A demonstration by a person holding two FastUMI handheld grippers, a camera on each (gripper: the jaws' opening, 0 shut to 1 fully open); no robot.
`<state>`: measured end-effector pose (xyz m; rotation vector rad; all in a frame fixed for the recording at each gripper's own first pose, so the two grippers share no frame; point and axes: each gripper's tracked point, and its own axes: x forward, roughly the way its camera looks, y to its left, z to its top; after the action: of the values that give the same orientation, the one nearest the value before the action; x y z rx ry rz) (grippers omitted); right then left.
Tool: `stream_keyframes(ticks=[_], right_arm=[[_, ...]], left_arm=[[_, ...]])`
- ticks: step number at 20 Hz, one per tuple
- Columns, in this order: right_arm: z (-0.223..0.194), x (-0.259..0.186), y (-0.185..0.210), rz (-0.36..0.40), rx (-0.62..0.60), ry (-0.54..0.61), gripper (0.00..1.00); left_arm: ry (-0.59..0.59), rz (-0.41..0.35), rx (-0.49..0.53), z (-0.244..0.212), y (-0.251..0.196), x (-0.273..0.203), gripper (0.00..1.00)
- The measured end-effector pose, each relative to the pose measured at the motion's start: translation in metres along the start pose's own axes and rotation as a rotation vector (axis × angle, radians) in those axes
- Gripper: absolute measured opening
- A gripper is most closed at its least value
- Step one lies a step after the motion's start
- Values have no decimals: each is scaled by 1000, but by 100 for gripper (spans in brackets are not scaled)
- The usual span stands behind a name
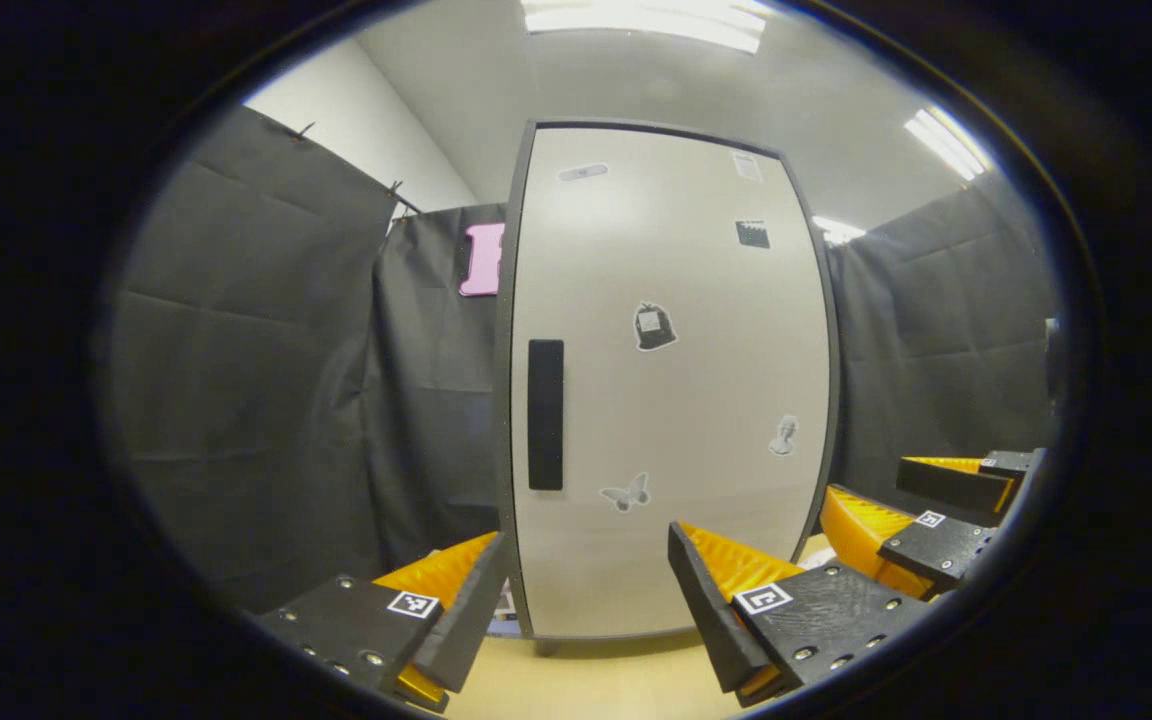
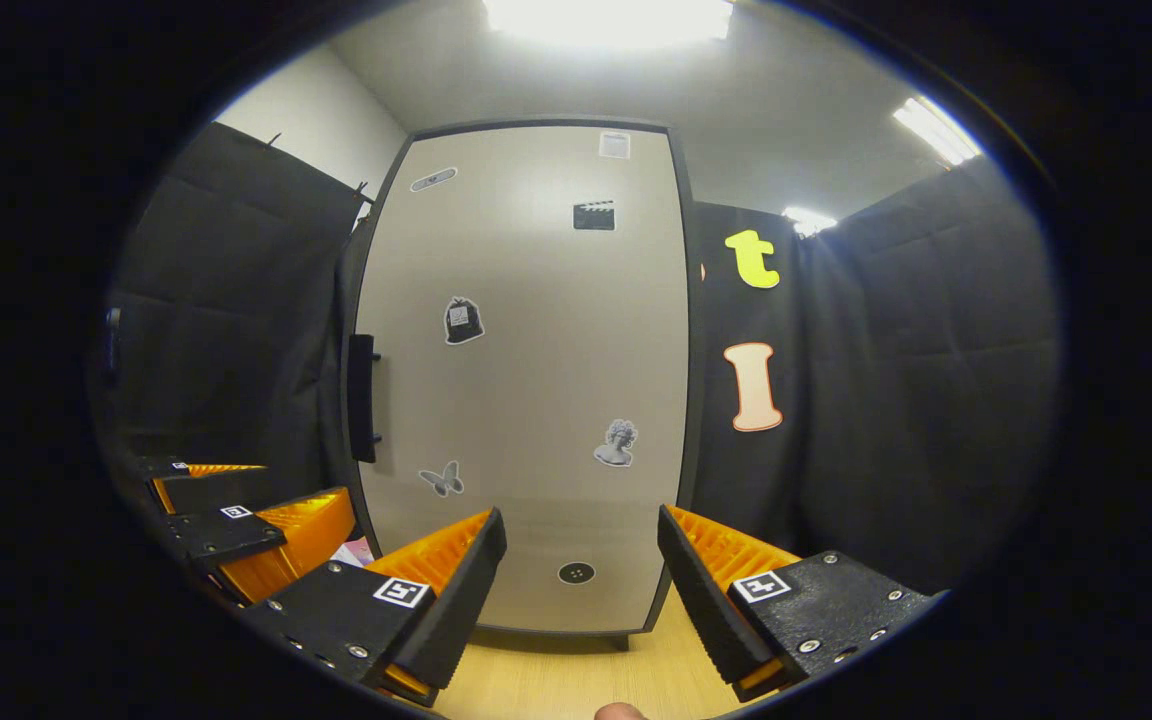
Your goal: Open the cabinet door with the right hand, grasp the bottle in the cabinet with the left hand and place it on the coaster, then close the cabinet door with the right hand.
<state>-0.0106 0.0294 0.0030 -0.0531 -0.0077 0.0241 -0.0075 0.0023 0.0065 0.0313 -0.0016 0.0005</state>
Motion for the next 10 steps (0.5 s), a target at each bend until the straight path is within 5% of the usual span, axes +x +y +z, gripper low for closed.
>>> stream_keyframes(ticks=[2, 10], right_arm=[[1, 0, 1, 1, 0, 1, 94], [4, 8, 7, 12, 9, -8, 94]], left_arm=[[5, 0, -3, -1, 1, 1, 90], [-4, -5, 6, 2, 8, 3, 91]])
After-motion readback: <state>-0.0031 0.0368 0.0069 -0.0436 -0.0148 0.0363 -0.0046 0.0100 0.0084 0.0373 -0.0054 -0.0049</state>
